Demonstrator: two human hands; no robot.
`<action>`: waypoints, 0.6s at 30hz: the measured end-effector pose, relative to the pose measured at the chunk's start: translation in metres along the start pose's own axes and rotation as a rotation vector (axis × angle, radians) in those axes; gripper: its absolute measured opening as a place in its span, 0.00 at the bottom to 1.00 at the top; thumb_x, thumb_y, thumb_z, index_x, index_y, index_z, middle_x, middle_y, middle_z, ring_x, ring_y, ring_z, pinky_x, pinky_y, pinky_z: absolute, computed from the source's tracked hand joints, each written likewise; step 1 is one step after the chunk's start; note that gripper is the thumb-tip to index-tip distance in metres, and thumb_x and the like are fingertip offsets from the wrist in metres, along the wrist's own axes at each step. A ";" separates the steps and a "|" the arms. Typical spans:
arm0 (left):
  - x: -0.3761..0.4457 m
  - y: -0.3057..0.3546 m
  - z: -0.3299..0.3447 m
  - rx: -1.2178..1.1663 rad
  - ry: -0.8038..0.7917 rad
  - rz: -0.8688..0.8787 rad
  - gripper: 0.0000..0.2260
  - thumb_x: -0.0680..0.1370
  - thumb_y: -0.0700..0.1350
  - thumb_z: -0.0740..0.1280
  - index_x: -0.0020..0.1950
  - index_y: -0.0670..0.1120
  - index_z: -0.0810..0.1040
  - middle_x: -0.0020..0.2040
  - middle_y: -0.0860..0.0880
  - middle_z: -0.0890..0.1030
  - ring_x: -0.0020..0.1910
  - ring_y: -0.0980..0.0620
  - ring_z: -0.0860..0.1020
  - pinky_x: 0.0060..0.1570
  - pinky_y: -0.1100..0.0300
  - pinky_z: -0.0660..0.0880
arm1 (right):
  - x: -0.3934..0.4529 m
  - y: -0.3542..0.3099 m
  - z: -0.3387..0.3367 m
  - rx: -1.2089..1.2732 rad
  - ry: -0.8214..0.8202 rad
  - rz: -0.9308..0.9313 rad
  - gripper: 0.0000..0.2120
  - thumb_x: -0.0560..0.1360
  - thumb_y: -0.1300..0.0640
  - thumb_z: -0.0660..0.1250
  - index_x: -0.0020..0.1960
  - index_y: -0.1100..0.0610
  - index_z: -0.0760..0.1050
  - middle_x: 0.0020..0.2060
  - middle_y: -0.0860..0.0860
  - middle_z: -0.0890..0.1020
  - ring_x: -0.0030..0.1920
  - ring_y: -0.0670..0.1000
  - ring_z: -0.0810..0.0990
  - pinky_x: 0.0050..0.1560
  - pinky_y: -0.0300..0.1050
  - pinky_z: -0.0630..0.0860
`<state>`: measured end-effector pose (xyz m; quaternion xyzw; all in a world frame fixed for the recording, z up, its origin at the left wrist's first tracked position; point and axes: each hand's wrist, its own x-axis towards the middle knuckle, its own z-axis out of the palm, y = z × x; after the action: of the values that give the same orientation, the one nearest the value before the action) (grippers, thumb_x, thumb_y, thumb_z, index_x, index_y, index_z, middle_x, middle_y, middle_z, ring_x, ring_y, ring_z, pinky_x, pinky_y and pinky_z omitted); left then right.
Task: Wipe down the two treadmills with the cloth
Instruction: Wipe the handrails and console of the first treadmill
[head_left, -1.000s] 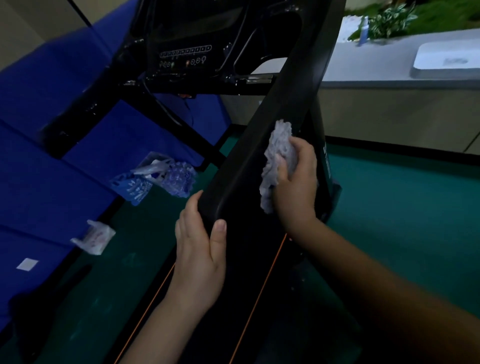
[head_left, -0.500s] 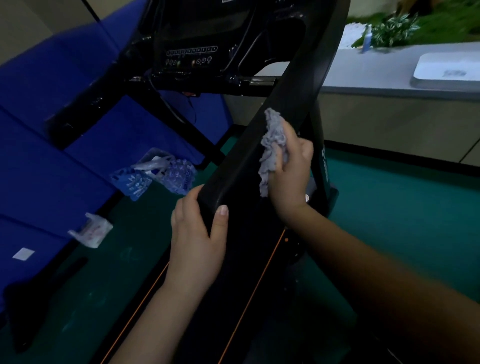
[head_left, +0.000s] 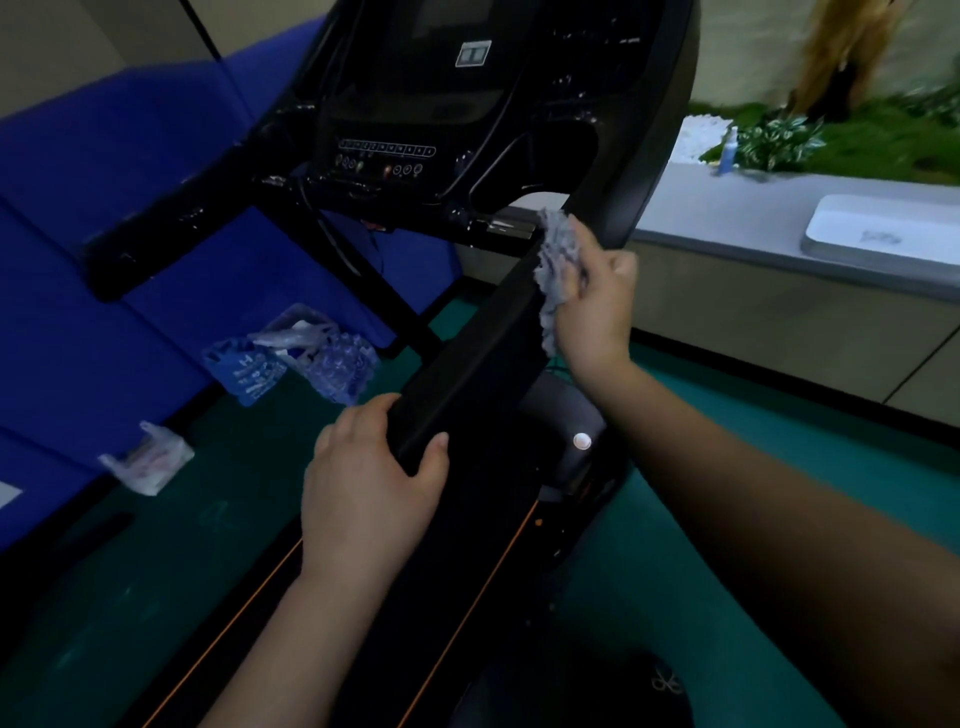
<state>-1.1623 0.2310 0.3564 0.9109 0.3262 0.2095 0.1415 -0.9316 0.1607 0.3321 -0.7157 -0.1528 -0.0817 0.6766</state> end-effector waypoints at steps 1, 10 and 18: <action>0.002 0.004 0.001 0.025 0.004 -0.009 0.24 0.73 0.60 0.67 0.65 0.51 0.73 0.53 0.53 0.77 0.54 0.51 0.73 0.52 0.51 0.74 | -0.011 -0.001 0.001 -0.065 -0.025 -0.051 0.20 0.79 0.61 0.60 0.70 0.52 0.70 0.47 0.51 0.64 0.40 0.38 0.67 0.50 0.23 0.65; 0.009 0.012 0.005 0.103 0.021 -0.058 0.23 0.72 0.62 0.67 0.63 0.52 0.76 0.48 0.55 0.77 0.50 0.53 0.74 0.48 0.55 0.74 | 0.053 0.008 -0.021 -0.378 -0.271 -0.395 0.14 0.77 0.57 0.62 0.61 0.54 0.78 0.45 0.48 0.66 0.43 0.44 0.67 0.44 0.34 0.66; 0.009 0.012 0.008 0.115 0.050 -0.079 0.20 0.70 0.59 0.71 0.59 0.53 0.79 0.44 0.57 0.77 0.45 0.55 0.72 0.42 0.58 0.69 | 0.062 0.008 -0.028 -0.465 -0.319 -0.417 0.14 0.78 0.56 0.64 0.63 0.54 0.77 0.47 0.54 0.68 0.43 0.50 0.71 0.44 0.39 0.68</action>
<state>-1.1454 0.2269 0.3573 0.8985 0.3766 0.2074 0.0887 -0.8682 0.1392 0.3470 -0.8077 -0.3768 -0.1379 0.4320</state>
